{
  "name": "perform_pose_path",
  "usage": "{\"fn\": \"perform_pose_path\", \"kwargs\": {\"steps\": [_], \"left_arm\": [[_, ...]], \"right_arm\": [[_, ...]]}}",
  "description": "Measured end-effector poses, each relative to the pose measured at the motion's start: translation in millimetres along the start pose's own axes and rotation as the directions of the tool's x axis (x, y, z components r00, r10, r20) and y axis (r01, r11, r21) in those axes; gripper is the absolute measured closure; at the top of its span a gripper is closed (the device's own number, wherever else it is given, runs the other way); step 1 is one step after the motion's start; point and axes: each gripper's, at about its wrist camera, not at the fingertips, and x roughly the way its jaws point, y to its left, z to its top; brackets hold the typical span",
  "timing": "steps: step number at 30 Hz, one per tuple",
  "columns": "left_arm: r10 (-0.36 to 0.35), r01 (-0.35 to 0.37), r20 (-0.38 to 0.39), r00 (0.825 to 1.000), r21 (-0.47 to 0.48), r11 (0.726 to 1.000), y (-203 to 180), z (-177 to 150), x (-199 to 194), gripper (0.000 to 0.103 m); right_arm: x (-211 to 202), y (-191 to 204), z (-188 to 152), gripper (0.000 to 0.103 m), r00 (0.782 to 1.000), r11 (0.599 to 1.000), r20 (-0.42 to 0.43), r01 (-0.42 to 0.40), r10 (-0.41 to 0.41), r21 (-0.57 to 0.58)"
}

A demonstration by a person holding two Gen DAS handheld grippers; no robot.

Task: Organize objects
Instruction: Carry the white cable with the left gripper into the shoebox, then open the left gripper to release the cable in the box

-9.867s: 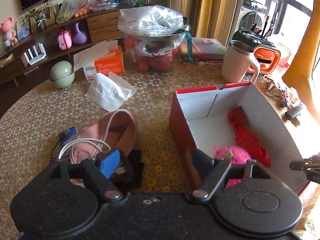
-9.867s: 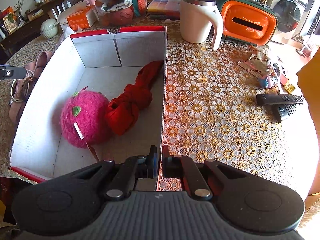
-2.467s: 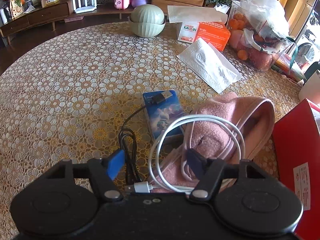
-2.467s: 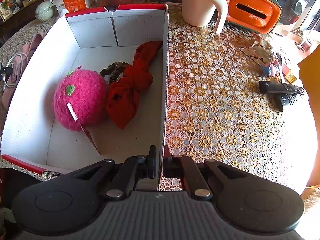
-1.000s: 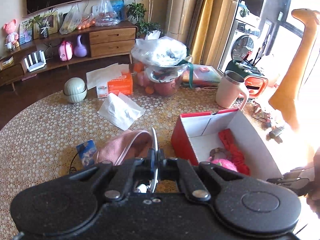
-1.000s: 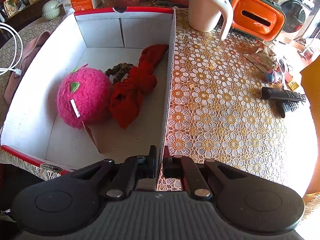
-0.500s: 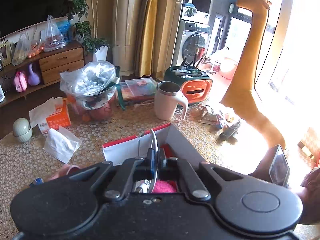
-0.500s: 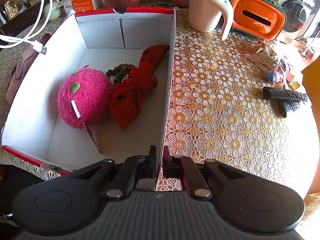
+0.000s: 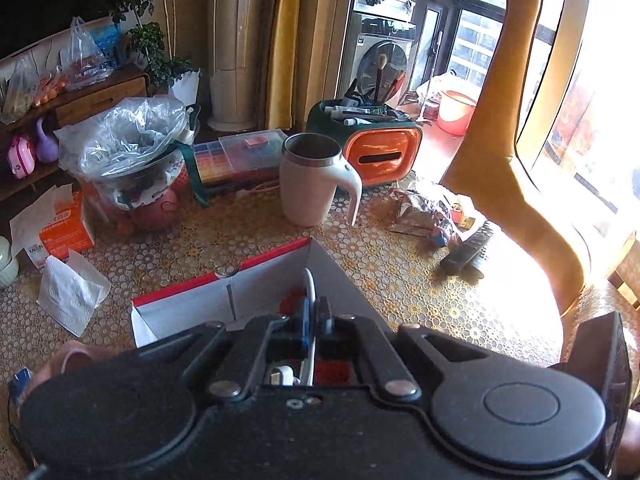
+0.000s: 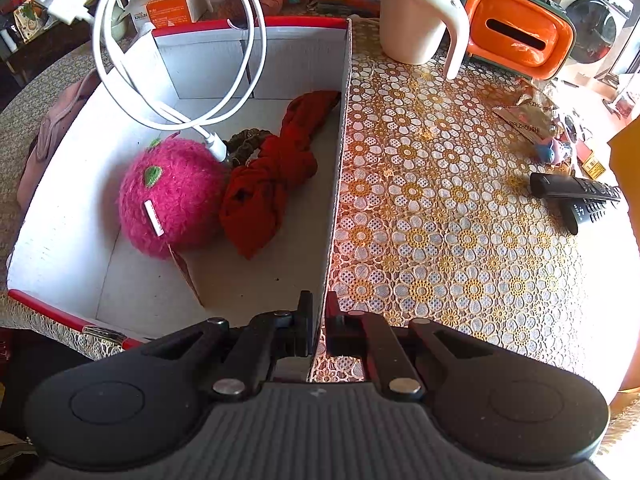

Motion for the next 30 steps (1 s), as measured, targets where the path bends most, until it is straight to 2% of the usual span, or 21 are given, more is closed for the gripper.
{"fn": "perform_pose_path", "kwargs": {"steps": [7, 11, 16, 25, 27, 30], "left_arm": [[0.029, -0.029, -0.013, 1.000, -0.058, 0.998, 17, -1, 34, 0.102], [0.067, -0.076, -0.074, 0.995, -0.122, 0.990, 37, -9, 58, 0.102], [0.154, -0.159, -0.134, 0.979, -0.033, 0.987, 37, -18, 76, 0.100], [0.204, -0.206, -0.232, 0.951, 0.016, 0.978, 36, -28, 104, 0.087], [0.204, -0.203, -0.248, 0.947, 0.030, 0.979, 35, -29, 108, 0.086], [0.198, -0.196, -0.268, 0.943, 0.034, 0.980, 35, -30, 110, 0.078]], "right_arm": [[0, -3, -1, 0.097, 1.000, 1.000, 0.004, -0.016, 0.016, 0.000], [0, -3, -1, 0.097, 1.000, 1.000, 0.005, -0.019, 0.019, -0.001], [-1, -2, -1, 0.097, 1.000, 1.000, 0.005, -0.020, 0.020, -0.005], [0, -3, 0, 0.097, 1.000, 1.000, 0.005, -0.018, 0.018, -0.004], [0, -4, 0, 0.097, 1.000, 1.000, 0.004, -0.019, 0.019, -0.003], [-1, -3, 0, 0.097, 1.000, 1.000, 0.005, -0.019, 0.019, -0.003]]}}
